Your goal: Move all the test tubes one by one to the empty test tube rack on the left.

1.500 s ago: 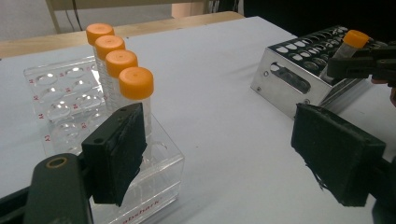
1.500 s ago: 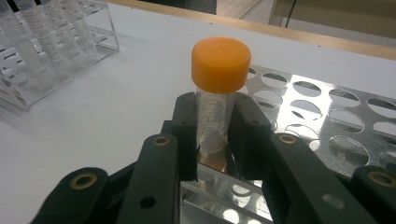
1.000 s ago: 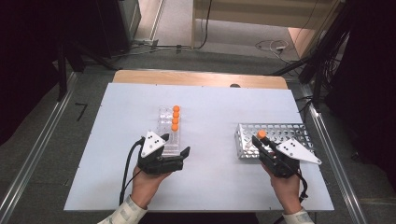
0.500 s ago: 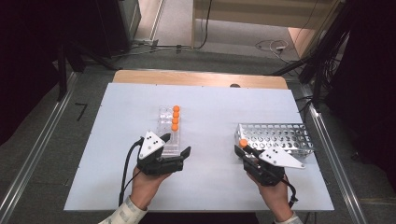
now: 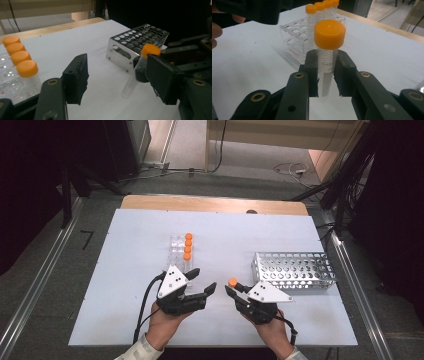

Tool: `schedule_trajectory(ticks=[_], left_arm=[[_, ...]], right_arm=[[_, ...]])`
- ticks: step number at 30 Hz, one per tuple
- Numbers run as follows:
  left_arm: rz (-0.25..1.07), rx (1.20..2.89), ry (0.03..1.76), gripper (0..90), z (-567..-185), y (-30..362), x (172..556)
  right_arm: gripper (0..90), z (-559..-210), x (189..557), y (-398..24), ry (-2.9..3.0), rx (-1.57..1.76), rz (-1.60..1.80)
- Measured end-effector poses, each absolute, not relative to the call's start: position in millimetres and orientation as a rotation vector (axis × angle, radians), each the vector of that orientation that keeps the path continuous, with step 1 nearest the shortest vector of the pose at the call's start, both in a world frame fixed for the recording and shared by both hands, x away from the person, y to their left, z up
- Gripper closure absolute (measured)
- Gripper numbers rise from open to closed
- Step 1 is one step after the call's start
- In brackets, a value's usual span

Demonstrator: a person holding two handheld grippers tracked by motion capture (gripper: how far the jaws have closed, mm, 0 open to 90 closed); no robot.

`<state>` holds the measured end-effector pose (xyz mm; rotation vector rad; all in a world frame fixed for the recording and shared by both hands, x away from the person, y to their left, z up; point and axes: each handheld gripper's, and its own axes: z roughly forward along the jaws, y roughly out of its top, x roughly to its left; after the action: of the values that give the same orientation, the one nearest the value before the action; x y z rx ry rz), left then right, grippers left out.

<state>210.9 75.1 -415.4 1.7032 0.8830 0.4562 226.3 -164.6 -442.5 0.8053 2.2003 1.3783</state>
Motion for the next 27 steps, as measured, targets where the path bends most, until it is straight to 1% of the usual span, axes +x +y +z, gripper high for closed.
schedule_trajectory(ticks=[2,5,10,17,20,25,27], left_arm=[[0.44,1.708,0.866,39.7,-414.5,72.8,210.4],[0.418,1.722,0.842,43.1,-414.5,68.4,210.1],[0.409,1.756,0.818,45.1,-417.6,59.7,210.0],[0.412,1.787,0.805,57.5,-422.0,53.6,210.7],[0.408,1.794,0.803,60.5,-423.5,52.3,211.2],[0.403,1.799,0.801,68.5,-424.5,51.2,211.0],[0.403,1.804,0.802,68.9,-424.8,51.4,211.5]], right_arm=[[71.8,-444.2,225.5,-158.5,2.217,0.787,1.373],[71.8,-446.3,224.2,-150.0,2.236,0.776,1.373],[71.8,-446.9,222.9,-141.8,2.253,0.759,1.38],[71.8,-447.4,220.8,-137.6,2.265,0.746,1.382],[71.8,-447.1,221.2,-138.2,2.263,0.744,1.384],[71.8,-447.5,221.2,-138.2,2.266,0.748,1.381],[71.8,-448.1,221.6,-138.1,2.269,0.747,1.377]])
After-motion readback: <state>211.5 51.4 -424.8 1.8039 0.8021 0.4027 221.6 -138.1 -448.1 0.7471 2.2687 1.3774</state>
